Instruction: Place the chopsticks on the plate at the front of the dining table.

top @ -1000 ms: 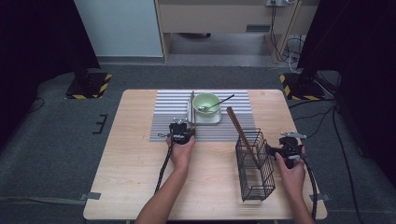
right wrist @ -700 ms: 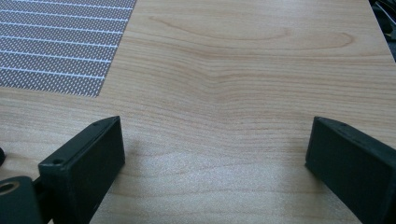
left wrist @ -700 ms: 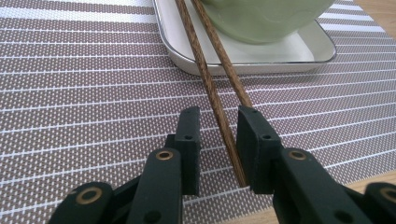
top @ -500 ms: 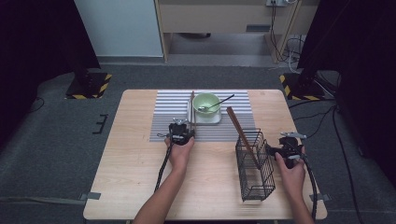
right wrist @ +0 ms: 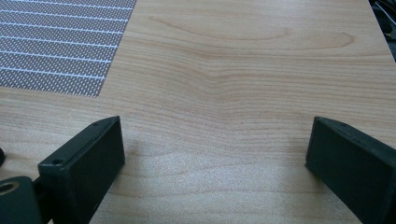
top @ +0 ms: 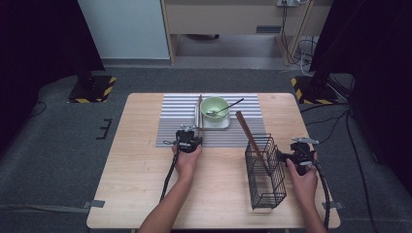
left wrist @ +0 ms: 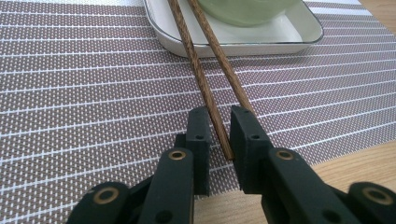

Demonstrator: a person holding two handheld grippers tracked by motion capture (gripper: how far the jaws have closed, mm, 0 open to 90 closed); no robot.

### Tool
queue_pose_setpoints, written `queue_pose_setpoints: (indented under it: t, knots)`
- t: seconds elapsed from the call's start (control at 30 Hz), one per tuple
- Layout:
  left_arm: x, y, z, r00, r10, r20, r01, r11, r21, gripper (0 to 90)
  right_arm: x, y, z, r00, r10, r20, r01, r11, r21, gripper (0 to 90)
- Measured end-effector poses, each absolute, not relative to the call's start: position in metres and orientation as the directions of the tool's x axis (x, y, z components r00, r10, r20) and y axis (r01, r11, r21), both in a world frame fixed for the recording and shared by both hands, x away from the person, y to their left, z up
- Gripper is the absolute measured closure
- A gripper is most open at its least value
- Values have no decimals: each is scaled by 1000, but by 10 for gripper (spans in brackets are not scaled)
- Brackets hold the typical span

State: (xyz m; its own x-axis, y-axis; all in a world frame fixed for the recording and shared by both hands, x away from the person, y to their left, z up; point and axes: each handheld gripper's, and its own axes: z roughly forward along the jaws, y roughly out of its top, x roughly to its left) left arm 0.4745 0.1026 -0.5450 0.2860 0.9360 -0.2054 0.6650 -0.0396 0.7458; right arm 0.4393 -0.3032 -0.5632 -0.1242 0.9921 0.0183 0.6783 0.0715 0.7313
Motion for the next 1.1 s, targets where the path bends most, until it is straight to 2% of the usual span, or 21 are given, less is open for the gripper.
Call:
queue_pose_setpoints:
  t: [1.1]
  knots:
    - [484, 103, -543, 246, 950, -191, 647, -14, 762, 811, 439, -303, -563, -124, 992, 19, 679, 71, 731, 46]
